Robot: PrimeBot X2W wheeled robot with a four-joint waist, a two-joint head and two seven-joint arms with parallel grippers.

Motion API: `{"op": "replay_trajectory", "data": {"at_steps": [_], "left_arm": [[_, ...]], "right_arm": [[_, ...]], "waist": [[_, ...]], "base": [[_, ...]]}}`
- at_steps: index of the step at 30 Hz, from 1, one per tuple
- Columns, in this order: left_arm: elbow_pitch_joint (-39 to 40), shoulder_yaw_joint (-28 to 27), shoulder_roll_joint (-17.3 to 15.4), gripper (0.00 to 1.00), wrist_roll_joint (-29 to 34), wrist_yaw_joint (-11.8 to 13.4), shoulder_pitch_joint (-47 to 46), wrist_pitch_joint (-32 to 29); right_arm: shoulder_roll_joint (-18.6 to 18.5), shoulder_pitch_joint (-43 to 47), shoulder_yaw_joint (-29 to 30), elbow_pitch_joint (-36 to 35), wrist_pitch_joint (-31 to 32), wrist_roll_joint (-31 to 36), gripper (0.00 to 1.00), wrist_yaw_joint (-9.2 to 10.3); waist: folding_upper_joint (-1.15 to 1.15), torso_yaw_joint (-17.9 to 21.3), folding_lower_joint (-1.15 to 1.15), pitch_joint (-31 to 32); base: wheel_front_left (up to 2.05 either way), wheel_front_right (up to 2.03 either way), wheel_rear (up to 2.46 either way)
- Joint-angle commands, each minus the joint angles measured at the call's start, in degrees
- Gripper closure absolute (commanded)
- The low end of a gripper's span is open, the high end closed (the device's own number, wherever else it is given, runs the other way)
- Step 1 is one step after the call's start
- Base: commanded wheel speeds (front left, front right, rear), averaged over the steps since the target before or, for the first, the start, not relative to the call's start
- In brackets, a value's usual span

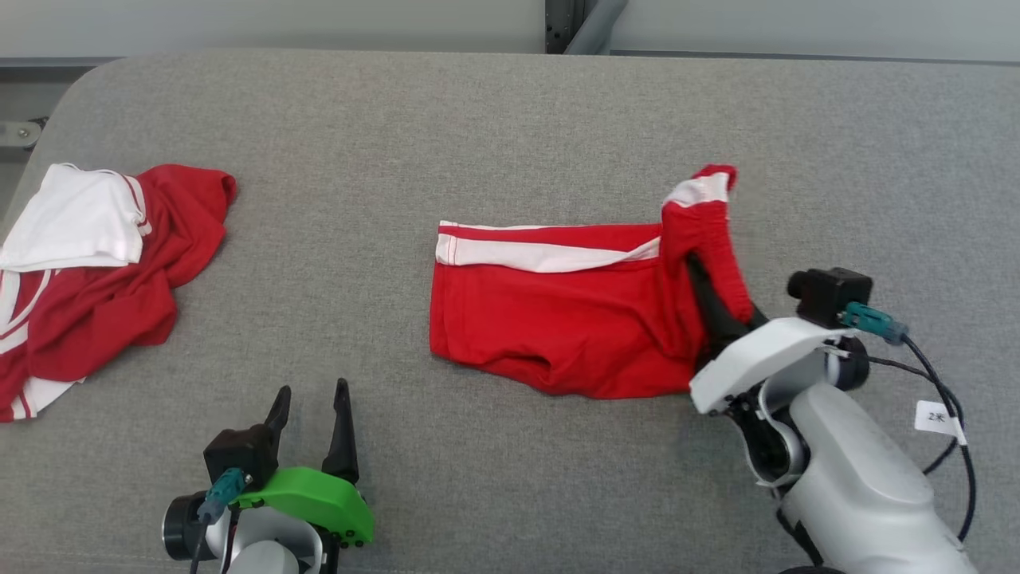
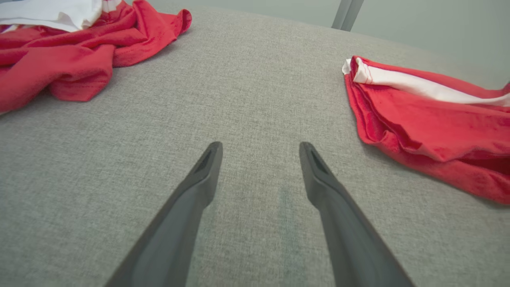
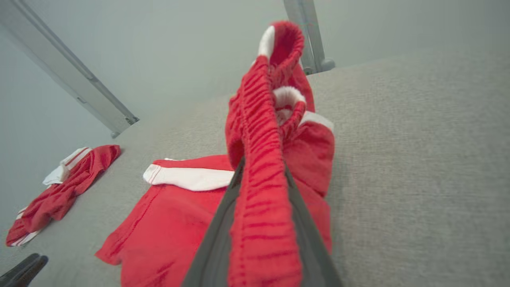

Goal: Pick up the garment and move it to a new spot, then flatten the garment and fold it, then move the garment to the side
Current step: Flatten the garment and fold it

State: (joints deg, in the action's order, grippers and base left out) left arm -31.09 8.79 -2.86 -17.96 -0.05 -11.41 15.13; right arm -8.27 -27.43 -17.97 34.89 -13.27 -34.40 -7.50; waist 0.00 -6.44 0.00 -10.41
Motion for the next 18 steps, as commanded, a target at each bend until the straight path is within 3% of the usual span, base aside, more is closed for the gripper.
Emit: {"op": "replay_trajectory", "data": {"at_steps": [1,8,18], "left_arm": [[-0.04,0.25,-0.11,0.00,-0.35,-0.11,0.40,-0.01],[0.49,3.86,-0.14,0.00,-2.95,-0.27,-0.14,-0.01],[1.27,7.90,-0.11,0.00,-5.87,1.19,0.44,-0.01]], "right_arm": [[0.28,-0.92,-1.08,-1.03,0.54,-1.13,1.00,0.02],[0.74,-3.31,-10.88,-7.95,5.68,-9.71,1.00,0.01],[2.47,-8.42,-16.72,2.85,3.82,-10.65,1.00,0.01]], "waist": [[0.00,-0.37,0.00,0.10],[0.00,-4.35,0.00,-0.55],[0.00,-13.43,0.00,-1.38]], "base": [[0.00,0.00,0.00],[0.00,0.00,0.00],[0.00,0.00,0.00]]}}
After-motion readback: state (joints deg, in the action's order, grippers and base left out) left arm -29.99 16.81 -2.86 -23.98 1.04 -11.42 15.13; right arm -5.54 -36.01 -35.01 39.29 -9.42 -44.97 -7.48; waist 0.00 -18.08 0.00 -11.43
